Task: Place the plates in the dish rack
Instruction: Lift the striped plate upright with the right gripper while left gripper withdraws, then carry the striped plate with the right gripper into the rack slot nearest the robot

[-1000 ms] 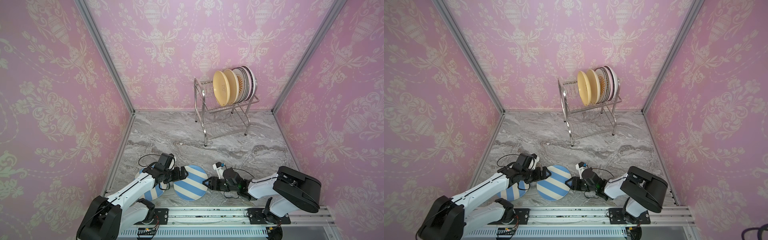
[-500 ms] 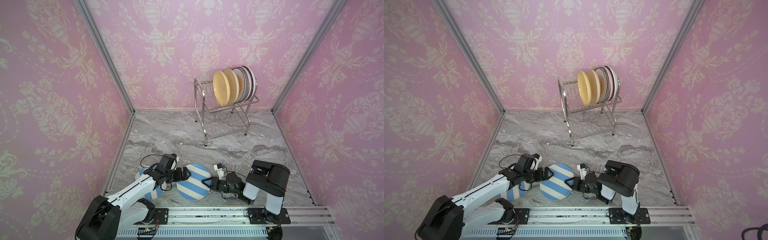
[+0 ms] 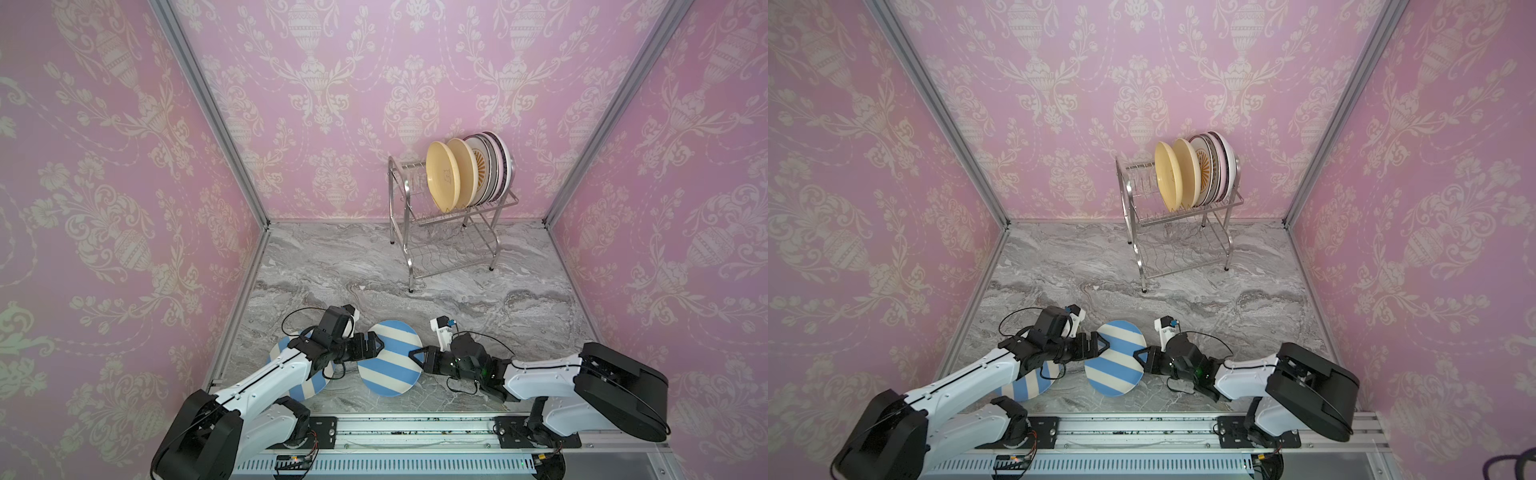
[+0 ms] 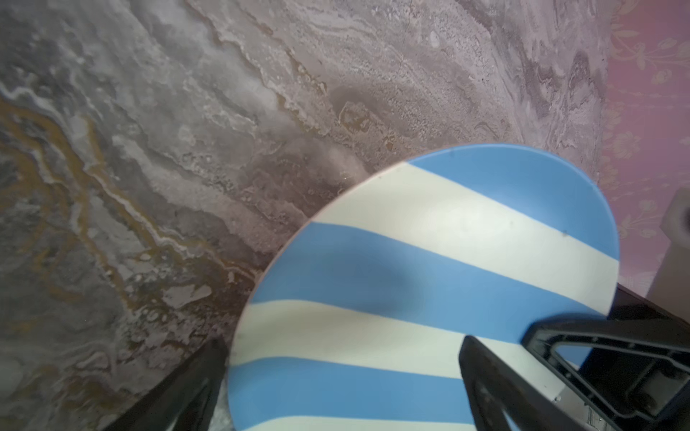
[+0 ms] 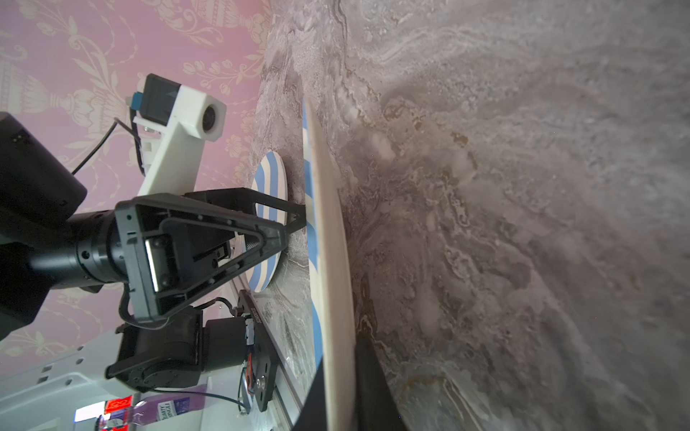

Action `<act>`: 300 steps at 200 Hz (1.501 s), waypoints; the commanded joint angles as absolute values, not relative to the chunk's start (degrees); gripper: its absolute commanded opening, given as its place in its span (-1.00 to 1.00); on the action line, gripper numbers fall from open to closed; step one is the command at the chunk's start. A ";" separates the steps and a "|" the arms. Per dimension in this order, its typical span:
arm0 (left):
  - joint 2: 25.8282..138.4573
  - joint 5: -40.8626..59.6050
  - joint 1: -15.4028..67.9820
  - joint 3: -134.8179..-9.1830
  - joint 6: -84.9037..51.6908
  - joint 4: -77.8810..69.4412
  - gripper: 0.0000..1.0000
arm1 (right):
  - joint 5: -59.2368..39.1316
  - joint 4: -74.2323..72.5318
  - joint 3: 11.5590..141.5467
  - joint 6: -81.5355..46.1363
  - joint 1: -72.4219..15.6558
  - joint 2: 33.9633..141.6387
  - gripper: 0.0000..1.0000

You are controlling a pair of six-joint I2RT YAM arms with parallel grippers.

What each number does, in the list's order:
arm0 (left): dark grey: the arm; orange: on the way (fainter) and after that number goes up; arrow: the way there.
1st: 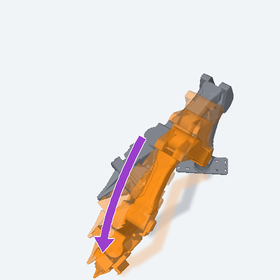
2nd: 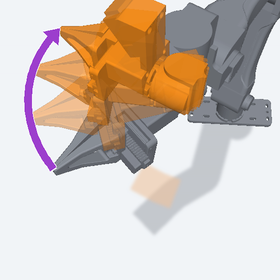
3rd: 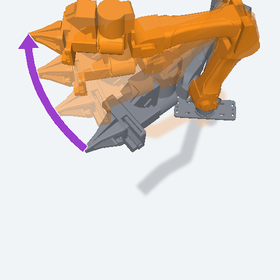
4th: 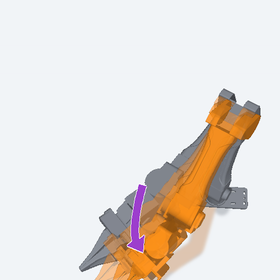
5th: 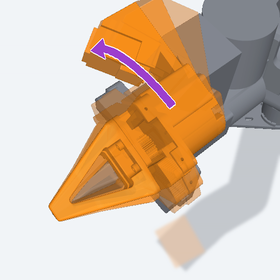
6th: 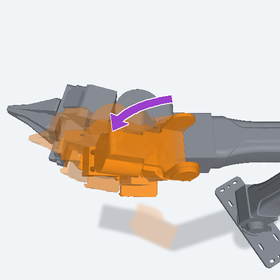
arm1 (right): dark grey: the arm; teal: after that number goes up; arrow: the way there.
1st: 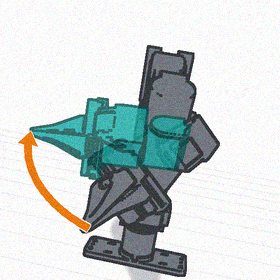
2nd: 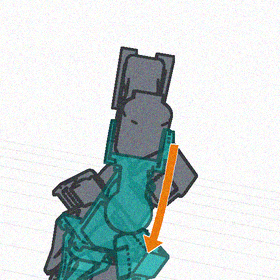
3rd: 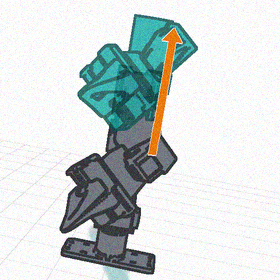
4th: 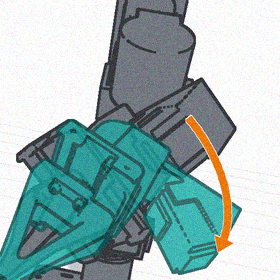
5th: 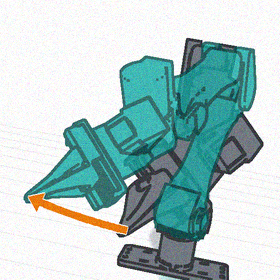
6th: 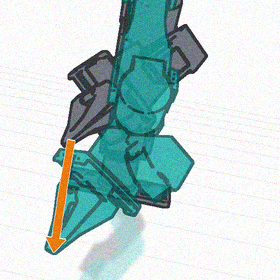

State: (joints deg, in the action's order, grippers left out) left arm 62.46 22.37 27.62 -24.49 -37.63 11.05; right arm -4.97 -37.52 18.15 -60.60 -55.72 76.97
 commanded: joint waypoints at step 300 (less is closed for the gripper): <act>59.62 21.03 7.53 -39.26 -27.16 6.33 0.99 | 38.51 23.48 118.60 8.68 -43.07 90.85 -1.00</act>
